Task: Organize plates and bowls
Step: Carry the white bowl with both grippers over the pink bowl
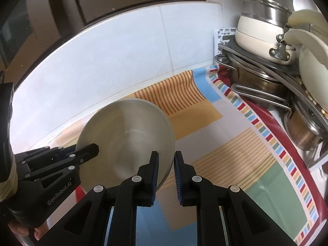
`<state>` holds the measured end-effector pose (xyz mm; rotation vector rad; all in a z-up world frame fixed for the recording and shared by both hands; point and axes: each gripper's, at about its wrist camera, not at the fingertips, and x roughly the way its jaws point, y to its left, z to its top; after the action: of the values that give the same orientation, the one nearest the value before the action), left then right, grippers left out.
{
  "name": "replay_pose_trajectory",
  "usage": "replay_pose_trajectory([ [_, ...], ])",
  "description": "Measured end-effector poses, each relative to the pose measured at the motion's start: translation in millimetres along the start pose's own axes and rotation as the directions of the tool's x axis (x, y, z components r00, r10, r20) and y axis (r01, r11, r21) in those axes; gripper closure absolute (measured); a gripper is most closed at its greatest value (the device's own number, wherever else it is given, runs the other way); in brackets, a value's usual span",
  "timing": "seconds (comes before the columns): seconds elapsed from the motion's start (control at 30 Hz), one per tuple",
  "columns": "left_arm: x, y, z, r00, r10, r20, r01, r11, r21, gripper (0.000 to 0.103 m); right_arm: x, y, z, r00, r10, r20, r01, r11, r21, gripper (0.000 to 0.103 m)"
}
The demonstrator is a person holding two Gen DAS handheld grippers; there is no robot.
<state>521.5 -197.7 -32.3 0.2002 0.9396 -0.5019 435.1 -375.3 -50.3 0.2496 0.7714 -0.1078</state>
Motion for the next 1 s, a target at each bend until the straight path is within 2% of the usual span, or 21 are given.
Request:
replay_pose_trajectory([
  [0.3,-45.2,17.2,-33.9,0.998,0.041,0.045,-0.038,0.997,-0.062,0.089,-27.8,26.4,-23.0,0.999,0.042,0.001,-0.042,0.997,-0.064,0.086],
  [0.7,-90.0,32.6,-86.2,0.994,0.093,0.065,-0.082,0.985,-0.155,0.089,-60.0,64.5,-50.7,0.994,0.107,-0.013,-0.108,0.982,-0.153,0.086],
  [1.0,-124.8,39.9,-121.0,0.987,0.134,0.085,-0.116,0.975,-0.189,0.089,-82.4,87.8,-74.1,0.987,0.16,-0.024,-0.162,0.964,-0.211,0.086],
])
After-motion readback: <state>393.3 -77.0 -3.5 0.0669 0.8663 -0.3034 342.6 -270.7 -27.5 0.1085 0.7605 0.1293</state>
